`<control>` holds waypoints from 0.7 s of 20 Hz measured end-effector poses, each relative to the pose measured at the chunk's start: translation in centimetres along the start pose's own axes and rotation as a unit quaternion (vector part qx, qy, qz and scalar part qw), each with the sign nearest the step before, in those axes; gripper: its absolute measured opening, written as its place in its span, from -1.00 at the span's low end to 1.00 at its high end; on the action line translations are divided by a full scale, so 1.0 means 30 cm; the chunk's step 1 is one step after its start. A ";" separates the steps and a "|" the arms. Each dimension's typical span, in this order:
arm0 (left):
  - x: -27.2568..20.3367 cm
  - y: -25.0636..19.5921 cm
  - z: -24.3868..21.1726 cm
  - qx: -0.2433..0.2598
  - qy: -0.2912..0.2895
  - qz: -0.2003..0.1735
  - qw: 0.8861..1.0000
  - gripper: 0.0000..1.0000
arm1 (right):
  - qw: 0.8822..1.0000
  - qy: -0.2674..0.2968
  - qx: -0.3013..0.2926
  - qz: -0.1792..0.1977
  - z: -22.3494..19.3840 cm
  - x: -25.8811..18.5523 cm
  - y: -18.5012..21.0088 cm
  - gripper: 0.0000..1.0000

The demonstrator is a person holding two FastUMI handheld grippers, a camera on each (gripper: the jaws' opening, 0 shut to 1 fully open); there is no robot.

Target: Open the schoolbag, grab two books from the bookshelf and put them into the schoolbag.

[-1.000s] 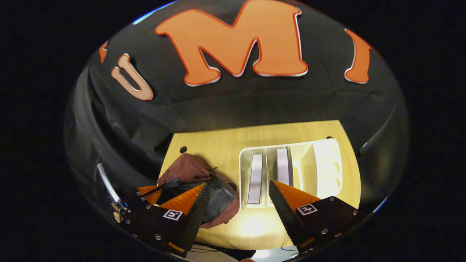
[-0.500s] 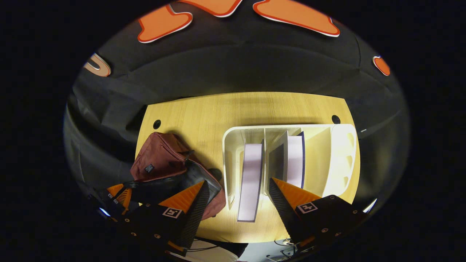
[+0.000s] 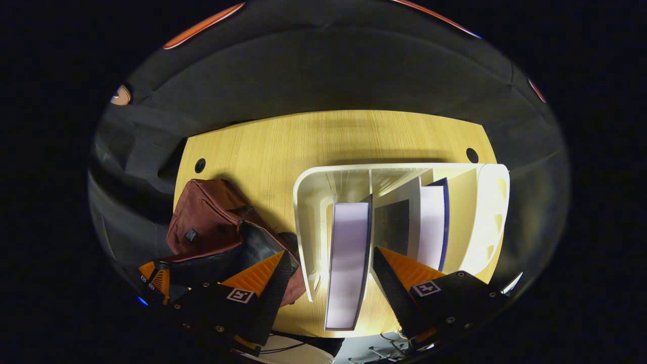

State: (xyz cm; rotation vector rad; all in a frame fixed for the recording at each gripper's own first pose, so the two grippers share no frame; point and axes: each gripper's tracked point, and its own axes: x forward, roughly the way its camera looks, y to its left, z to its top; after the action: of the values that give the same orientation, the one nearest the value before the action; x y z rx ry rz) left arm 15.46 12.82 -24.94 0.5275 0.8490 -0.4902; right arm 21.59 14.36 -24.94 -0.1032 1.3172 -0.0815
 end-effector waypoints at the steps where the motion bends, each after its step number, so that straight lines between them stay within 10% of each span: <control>1: 0.002 0.000 -0.004 -0.001 0.001 0.001 1.000 -0.99 | 1.000 0.002 0.003 0.000 0.002 0.009 -0.001 0.89; 10: -0.008 -0.017 -0.014 -0.004 0.003 -0.004 1.000 -0.99 | 0.999 -0.009 0.032 -0.013 0.010 0.042 -0.055 -0.47; 14: -0.010 -0.020 -0.015 -0.001 0.004 -0.002 1.000 -0.99 | 0.999 -0.023 0.033 -0.004 0.009 -0.038 -0.043 -0.30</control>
State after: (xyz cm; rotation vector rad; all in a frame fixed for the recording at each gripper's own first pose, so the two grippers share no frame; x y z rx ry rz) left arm 14.68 12.70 -25.10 0.5265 0.8578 -0.4920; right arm 21.57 13.21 -23.61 -0.0534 1.2668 -0.1292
